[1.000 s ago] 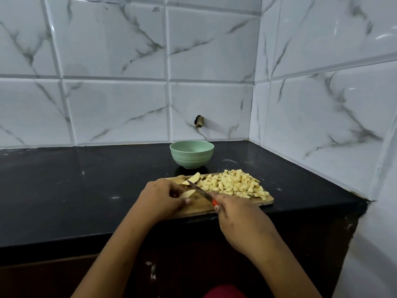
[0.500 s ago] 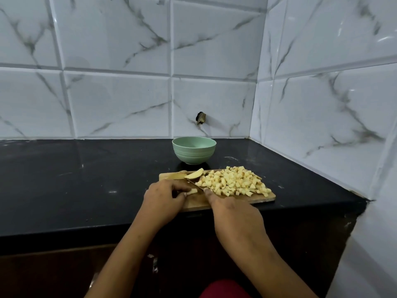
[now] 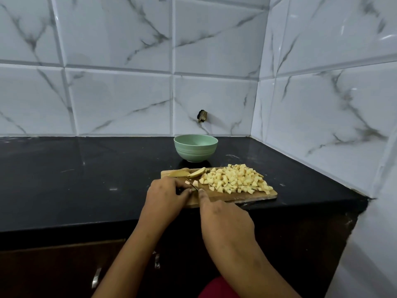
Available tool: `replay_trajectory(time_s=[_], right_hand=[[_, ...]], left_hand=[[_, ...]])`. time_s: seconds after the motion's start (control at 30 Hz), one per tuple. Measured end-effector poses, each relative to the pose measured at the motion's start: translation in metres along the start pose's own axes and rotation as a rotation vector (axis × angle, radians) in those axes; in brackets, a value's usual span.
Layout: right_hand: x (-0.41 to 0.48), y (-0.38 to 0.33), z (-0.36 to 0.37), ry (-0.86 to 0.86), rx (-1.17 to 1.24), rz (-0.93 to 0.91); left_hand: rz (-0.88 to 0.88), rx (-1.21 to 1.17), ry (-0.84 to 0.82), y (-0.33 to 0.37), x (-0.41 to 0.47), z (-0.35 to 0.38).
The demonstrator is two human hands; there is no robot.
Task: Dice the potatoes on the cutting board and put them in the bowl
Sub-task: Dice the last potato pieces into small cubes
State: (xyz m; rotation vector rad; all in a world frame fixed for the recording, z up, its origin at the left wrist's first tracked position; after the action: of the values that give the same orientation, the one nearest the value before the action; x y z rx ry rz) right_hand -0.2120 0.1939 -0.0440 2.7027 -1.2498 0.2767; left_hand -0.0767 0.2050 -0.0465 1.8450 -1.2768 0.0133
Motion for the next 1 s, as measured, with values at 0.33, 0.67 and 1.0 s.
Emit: replay_trajectory(time_s=[0.33,0.67,1.0], right_hand=[[-0.01,0.016,-0.013,0.05,0.179,-0.022],[-0.007,0.01,-0.01,-0.035,0.085,-0.033],[-0.009,0.021,-0.02,0.041,0.007,0.027]], left_hand=[[-0.026,-0.053,0.014,0.001,0.0,-0.004],[-0.027,0.001,0.038,0.003,-0.001,-0.001],[-0.001,0.049,0.047,0.008,-0.004,-0.002]])
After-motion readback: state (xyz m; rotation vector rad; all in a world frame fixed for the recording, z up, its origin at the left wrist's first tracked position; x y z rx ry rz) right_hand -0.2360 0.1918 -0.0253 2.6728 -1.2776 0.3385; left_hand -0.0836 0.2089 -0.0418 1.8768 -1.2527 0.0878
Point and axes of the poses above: each hand's wrist, its own x-axis towards the middle knuckle, its own z-axis out of the palm, y = z × x, the point moved 4 cm from there along x, towards the middle knuckle, and after that the axes turned 7 degrees about -x, right-handed, at the moved point
